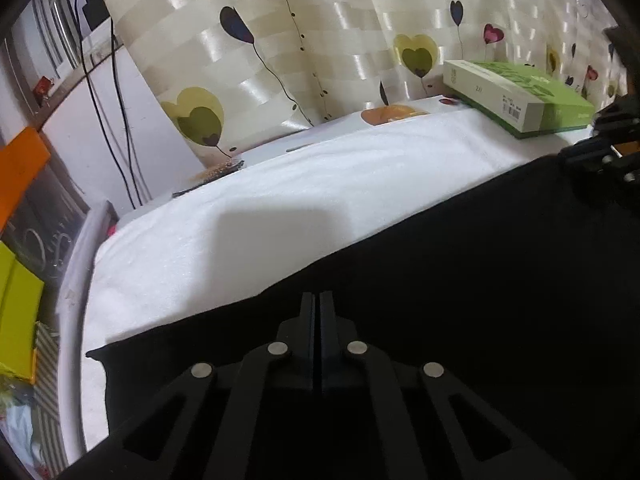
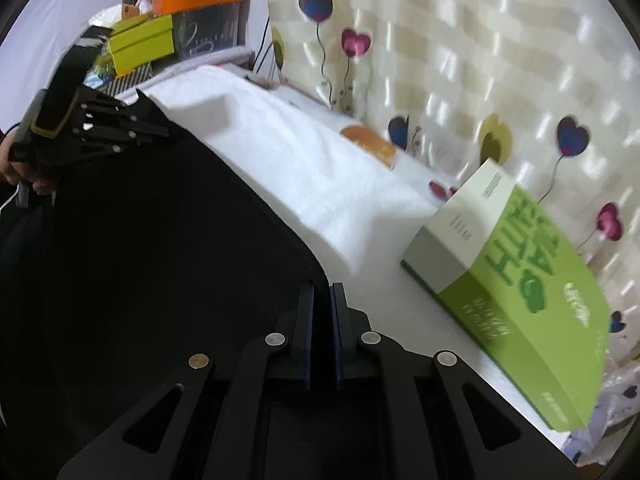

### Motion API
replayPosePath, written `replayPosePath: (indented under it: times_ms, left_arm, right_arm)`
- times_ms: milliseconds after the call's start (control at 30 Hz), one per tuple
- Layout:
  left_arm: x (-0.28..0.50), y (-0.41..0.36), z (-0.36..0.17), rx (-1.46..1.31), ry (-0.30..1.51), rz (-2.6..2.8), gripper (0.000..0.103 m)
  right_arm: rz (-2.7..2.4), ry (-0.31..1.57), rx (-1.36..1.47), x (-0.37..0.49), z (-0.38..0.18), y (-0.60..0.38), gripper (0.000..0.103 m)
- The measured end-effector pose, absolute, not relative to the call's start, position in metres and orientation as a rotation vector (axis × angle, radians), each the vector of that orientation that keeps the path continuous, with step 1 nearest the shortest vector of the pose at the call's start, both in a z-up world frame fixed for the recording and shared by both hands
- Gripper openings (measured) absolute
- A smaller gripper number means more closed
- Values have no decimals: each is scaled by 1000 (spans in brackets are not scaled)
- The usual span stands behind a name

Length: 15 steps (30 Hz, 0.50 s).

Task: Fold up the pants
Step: 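Lower both grippers onto the pants waistband and close them on the fabric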

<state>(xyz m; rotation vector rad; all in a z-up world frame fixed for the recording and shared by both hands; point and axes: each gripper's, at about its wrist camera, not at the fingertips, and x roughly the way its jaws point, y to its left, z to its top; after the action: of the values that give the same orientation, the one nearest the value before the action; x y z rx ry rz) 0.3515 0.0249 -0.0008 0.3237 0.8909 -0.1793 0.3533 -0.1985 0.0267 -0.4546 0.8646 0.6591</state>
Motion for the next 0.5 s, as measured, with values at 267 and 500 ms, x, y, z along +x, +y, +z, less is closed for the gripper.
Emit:
replayPosePath:
  times_ms: [267, 500]
  left_arm:
    - [303, 43, 47, 194, 779, -170, 2]
    - [205, 58, 78, 62, 685, -203, 2]
  right_arm:
    - [666, 714, -487, 276, 86, -199, 7]
    - [690, 639, -497, 167, 98, -198, 7]
